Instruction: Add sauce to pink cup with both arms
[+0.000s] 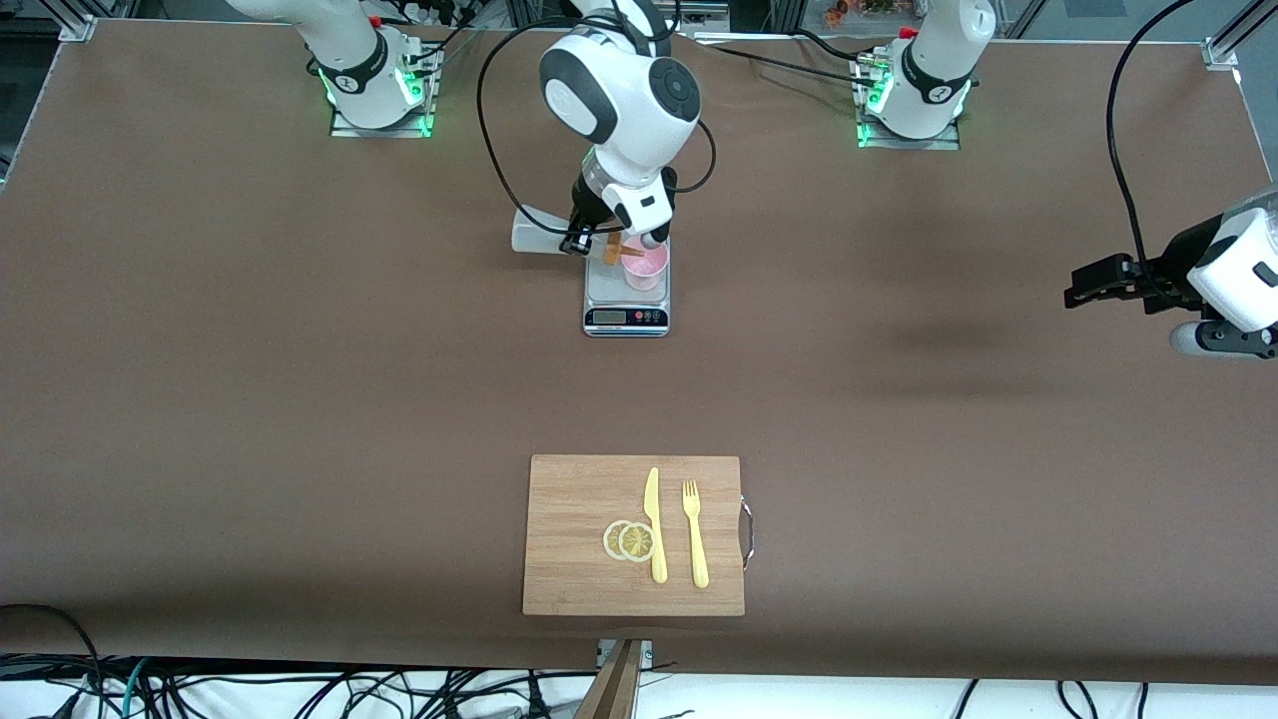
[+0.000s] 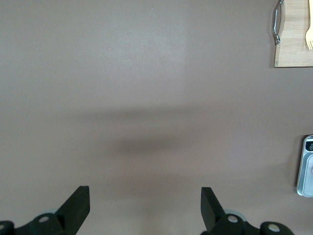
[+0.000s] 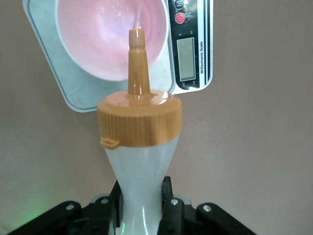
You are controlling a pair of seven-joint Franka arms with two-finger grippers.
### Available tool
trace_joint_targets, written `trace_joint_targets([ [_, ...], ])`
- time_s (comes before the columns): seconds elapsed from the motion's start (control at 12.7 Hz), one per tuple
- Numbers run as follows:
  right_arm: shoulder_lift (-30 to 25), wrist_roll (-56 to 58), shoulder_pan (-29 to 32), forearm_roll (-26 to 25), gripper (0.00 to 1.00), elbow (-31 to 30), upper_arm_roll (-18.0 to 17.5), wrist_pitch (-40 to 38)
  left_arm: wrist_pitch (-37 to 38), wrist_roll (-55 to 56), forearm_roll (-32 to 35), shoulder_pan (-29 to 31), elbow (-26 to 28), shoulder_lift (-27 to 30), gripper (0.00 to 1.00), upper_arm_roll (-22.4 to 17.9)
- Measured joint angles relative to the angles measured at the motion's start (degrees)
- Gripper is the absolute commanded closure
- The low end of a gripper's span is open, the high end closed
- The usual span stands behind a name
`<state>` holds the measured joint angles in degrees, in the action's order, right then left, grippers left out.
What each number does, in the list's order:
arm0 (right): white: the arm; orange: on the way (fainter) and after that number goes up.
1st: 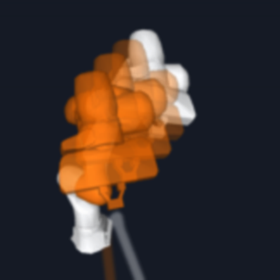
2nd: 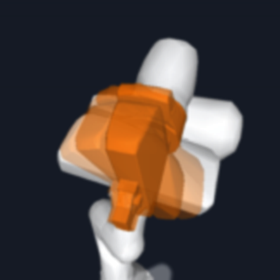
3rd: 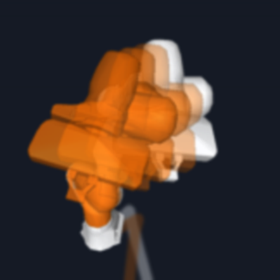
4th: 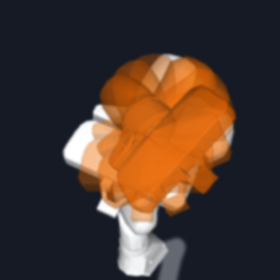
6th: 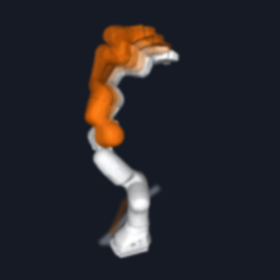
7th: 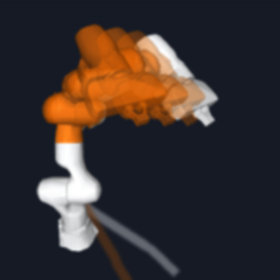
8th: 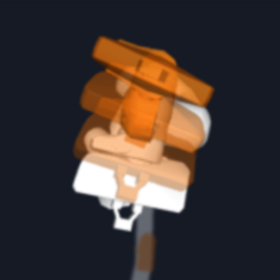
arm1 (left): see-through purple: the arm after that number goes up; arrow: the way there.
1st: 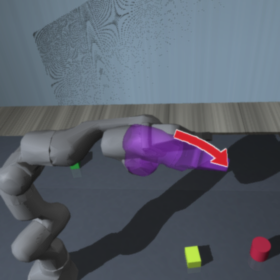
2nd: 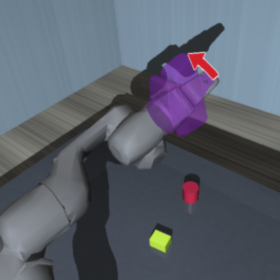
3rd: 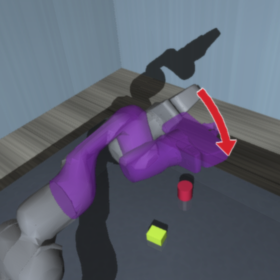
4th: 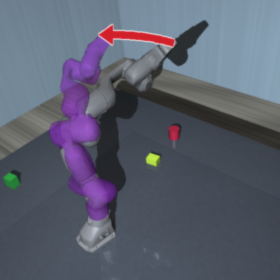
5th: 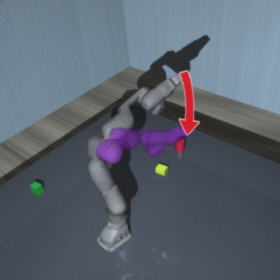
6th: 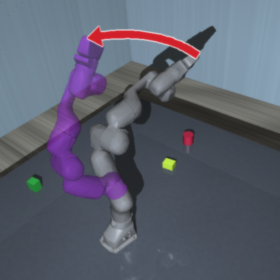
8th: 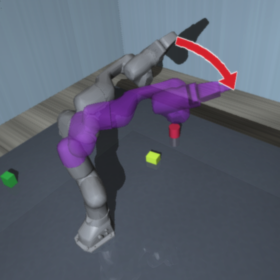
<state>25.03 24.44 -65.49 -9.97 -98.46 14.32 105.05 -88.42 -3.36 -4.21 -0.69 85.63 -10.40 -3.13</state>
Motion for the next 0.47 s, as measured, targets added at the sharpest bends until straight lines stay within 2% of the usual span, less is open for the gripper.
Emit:
trace_joint_targets([
  [0.24, -2.5, 0.1, 0.0, 2.2, 0.69, -3.7, 1.7, 3.7, 0.0, 0.0, 0.0, 0.0, 0.0, 0.0, 0.0, 0.0],
  [0.47, -4.4, 1.1, 0.0, 5.3, 0.69, -5.0, 3.2, 4.8, 0.0, 0.0, 0.0, 0.0, 0.0, 0.0, 0.0, 0.0],
])
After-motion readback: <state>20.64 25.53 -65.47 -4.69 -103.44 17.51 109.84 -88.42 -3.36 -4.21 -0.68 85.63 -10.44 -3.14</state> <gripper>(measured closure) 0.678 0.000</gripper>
